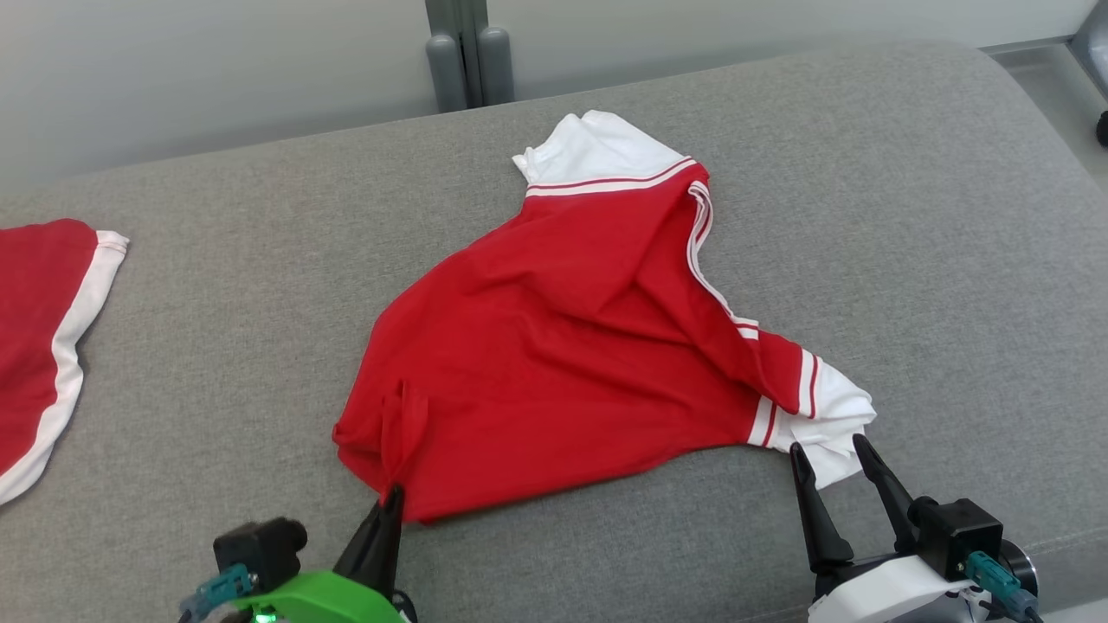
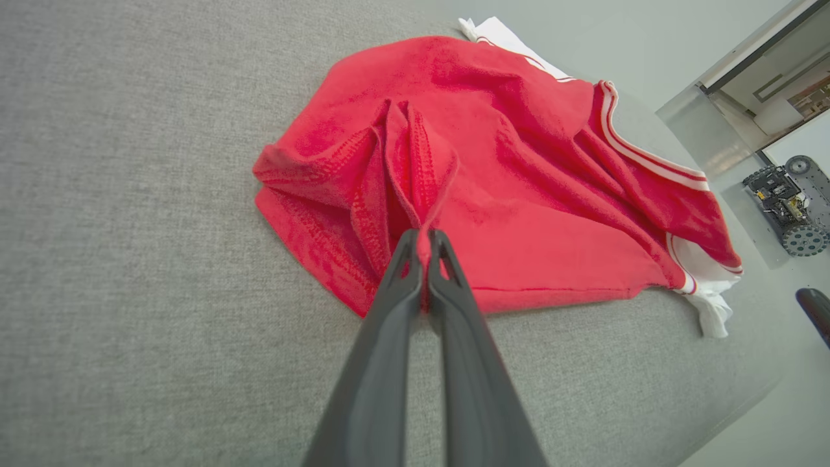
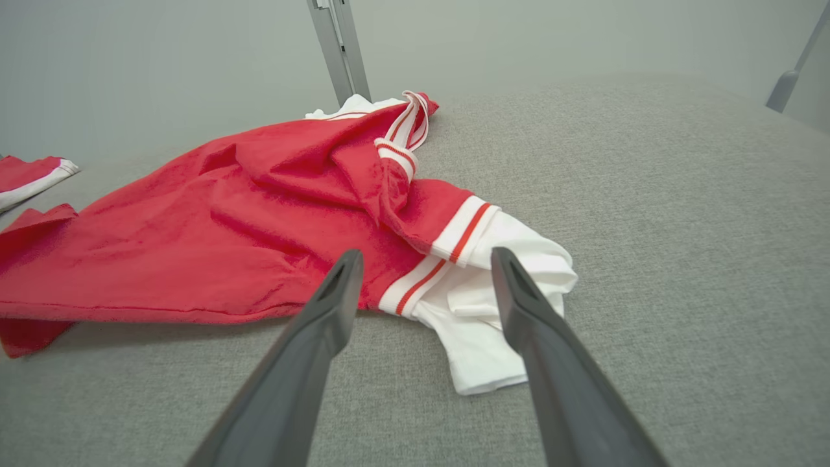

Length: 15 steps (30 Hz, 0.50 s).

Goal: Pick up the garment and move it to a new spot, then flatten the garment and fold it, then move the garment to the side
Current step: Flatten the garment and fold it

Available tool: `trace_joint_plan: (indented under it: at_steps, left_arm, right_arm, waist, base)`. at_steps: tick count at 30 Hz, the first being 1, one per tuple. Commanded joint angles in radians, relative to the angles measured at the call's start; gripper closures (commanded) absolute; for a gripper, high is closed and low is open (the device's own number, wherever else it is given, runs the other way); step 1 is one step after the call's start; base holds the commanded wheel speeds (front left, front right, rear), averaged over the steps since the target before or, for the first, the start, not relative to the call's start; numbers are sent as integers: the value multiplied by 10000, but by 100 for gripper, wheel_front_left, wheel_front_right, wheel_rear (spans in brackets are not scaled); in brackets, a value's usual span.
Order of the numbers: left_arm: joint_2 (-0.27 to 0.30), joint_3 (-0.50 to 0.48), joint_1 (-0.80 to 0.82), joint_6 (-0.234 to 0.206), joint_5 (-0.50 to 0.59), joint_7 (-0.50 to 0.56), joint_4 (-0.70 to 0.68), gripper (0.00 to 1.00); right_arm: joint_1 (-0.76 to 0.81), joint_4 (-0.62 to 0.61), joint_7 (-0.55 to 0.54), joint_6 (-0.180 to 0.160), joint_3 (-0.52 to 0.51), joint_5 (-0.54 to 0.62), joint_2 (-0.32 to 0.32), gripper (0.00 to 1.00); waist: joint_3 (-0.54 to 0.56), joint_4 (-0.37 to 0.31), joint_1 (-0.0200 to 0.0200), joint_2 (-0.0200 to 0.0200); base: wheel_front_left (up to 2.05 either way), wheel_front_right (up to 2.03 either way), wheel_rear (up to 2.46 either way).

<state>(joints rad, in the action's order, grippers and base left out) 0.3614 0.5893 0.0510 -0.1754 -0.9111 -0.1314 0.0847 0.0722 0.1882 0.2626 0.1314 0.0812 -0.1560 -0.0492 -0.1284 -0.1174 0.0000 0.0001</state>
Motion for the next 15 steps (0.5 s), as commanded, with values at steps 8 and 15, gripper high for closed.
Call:
trace_joint_plan:
  at_steps: [8, 15]
  left_arm:
    - [-198, -227, -1027, -11, -692, -186, 676, 100]
    - [-755, -464, -563, 284, -786, -810, 2006, 58]
  right_arm:
    - [-110, 33, 34, -14, -1, 171, -19, 0]
    - [-216, 105, 33, -14, -16, 261, -22, 0]
  waist:
    - [-220, 634, 0, -1]
    - [-169, 831, 0, -1]
  base:
    - [0, 0, 0]
    - [0, 0, 0]
